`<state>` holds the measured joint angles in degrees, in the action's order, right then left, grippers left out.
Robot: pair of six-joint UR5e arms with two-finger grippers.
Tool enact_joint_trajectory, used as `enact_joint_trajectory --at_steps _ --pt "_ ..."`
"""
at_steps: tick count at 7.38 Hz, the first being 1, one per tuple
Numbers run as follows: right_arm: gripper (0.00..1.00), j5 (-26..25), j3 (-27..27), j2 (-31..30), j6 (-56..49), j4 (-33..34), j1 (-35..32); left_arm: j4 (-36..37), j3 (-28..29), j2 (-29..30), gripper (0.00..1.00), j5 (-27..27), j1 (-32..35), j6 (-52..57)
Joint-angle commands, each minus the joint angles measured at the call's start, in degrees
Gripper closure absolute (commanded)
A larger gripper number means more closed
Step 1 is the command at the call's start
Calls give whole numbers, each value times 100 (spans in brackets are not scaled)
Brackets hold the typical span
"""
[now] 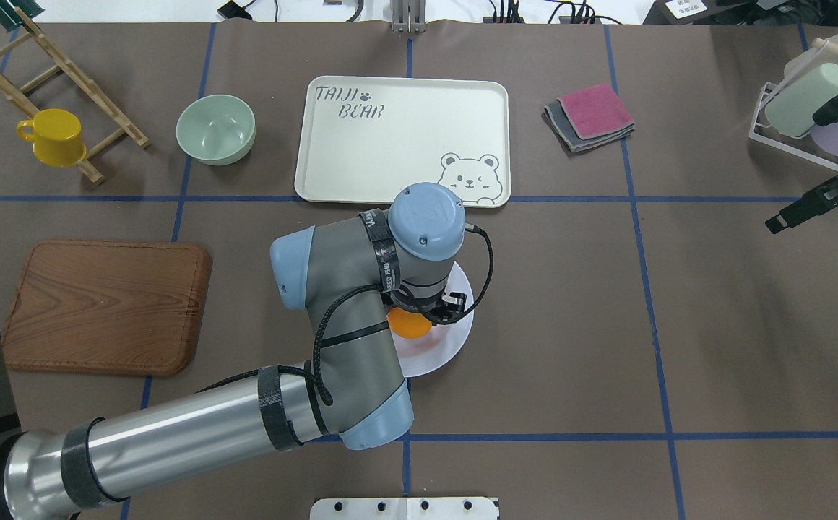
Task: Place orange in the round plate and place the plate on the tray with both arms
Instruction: 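Carry the orange with the left gripper and lower it onto the white plate, then open the left gripper and withdraw it while the right gripper reaches toward the plate rim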
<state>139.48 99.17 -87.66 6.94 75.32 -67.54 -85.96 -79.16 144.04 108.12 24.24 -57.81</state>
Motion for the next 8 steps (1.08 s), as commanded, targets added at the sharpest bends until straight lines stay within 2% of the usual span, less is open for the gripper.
enact_joint_trajectory --at_steps 1,2,3,4,5,6,8 --pt "0 -9 -12 3 0 0 13 -26 24 -25 1 7 28 278" --pt "0 -9 -3 3 9 0 13 -105 -37 -25 0 42 150 288" --pt "0 -9 23 107 252 0 91 94 -577 -330 0 269 369 288" --pt "0 -35 93 187 455 -9 257 244 -1792 -1098 0 480 545 297" --pt "1 -35 93 335 640 -9 355 255 -2588 -1759 0 491 738 297" --pt "1 -53 154 572 1207 -17 556 255 -2830 -2018 0 500 1010 410" --pt "1 -751 181 1361 3073 -18 1318 237 -2938 -2501 0 491 1405 946"
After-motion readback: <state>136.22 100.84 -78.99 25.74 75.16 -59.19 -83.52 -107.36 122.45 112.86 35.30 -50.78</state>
